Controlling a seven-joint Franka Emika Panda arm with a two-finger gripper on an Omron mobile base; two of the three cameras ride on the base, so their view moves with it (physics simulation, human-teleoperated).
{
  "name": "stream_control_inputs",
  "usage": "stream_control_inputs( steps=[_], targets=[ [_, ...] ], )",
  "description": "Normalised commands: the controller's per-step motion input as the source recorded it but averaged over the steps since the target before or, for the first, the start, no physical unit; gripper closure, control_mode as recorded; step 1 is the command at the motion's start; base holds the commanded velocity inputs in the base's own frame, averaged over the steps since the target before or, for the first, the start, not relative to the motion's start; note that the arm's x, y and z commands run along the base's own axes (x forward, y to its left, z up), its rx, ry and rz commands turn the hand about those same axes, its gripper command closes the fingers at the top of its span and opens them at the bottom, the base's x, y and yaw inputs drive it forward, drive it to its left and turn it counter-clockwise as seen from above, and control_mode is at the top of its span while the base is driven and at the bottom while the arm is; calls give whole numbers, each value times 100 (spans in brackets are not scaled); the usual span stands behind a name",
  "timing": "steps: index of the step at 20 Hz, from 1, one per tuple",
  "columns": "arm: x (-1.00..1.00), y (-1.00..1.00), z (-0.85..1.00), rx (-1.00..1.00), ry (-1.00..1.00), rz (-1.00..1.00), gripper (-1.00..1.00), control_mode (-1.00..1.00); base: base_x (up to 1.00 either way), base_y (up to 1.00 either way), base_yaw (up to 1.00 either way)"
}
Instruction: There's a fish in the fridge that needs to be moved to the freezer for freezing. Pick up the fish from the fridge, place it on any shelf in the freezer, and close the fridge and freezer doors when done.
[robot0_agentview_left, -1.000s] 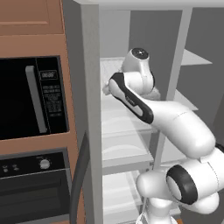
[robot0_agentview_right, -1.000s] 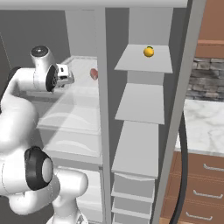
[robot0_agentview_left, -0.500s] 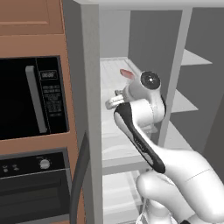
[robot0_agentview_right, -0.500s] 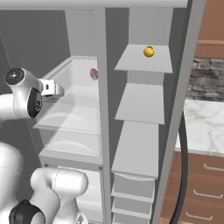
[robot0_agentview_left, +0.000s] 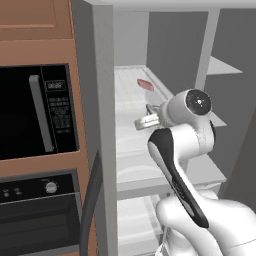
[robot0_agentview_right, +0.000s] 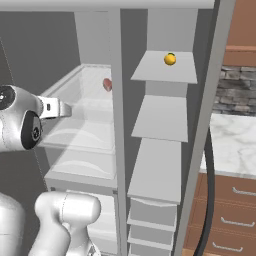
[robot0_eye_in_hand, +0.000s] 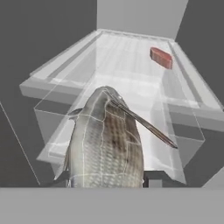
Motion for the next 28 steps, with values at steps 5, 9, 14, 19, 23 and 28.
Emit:
stream_control_inputs(
  steps=[5, 9, 14, 19, 23, 28],
  targets=[
    [-84, -42, 28, 0, -4, -5, 100, -100, 0, 0, 0],
    [-57, -49, 24, 0, 0, -10, 100, -100, 0, 0, 0],
    [-33, -55, 20, 0, -3, -7, 100, -100, 0, 0, 0],
    [-21, -45, 42, 4, -11, -5, 100, -100, 0, 0, 0],
    [2, -58, 29, 9, -1, 0, 100, -100, 0, 0, 0],
    [-2, -40, 1, 2, -19, 0, 100, -100, 0, 0, 0]
  ],
)
